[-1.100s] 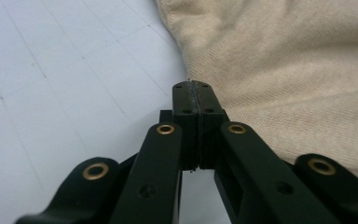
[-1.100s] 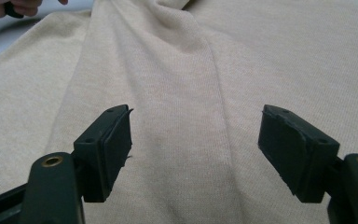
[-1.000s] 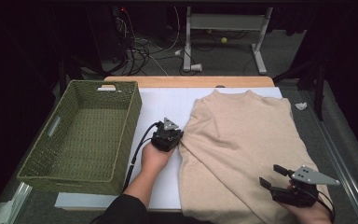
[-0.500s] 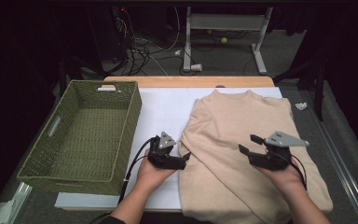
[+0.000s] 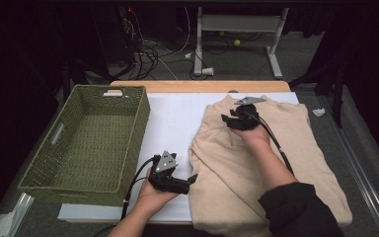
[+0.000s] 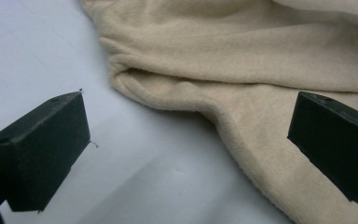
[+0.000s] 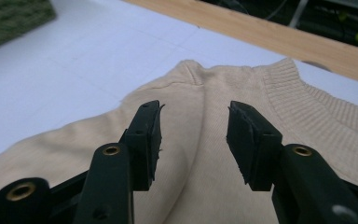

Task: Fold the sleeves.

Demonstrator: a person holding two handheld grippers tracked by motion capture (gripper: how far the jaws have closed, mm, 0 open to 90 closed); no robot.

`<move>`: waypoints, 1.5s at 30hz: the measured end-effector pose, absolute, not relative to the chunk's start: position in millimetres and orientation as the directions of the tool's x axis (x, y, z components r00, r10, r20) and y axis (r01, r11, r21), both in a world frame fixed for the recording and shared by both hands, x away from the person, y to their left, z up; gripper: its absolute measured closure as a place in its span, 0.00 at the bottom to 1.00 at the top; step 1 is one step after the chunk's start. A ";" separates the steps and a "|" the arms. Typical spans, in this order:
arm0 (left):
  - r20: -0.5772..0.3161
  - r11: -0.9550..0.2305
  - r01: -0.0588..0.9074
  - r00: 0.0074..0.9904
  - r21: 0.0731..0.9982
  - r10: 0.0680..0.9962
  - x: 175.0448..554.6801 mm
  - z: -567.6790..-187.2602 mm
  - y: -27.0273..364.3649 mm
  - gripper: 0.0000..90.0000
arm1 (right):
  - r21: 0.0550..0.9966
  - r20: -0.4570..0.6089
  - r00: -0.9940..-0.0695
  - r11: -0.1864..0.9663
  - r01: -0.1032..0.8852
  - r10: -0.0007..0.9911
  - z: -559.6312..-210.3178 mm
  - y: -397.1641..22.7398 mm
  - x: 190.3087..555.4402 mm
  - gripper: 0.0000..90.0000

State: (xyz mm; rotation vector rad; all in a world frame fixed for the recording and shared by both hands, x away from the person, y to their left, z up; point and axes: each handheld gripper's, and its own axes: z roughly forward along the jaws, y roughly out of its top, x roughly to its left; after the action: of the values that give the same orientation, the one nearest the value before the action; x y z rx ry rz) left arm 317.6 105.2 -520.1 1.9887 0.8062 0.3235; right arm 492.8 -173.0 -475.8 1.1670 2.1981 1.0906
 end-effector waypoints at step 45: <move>-0.084 -0.356 0.409 0.747 0.840 0.659 318.3 -518.0 105.3 0.00 | 0.785 0.000 -0.475 0.294 0.545 0.880 -474.5 -199.6 512.1 0.48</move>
State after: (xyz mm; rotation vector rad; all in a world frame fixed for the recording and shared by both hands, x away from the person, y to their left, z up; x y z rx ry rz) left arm 318.3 105.3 -518.0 1.9974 0.8080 0.3331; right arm 512.1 -199.6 -474.5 1.2732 2.1331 1.0339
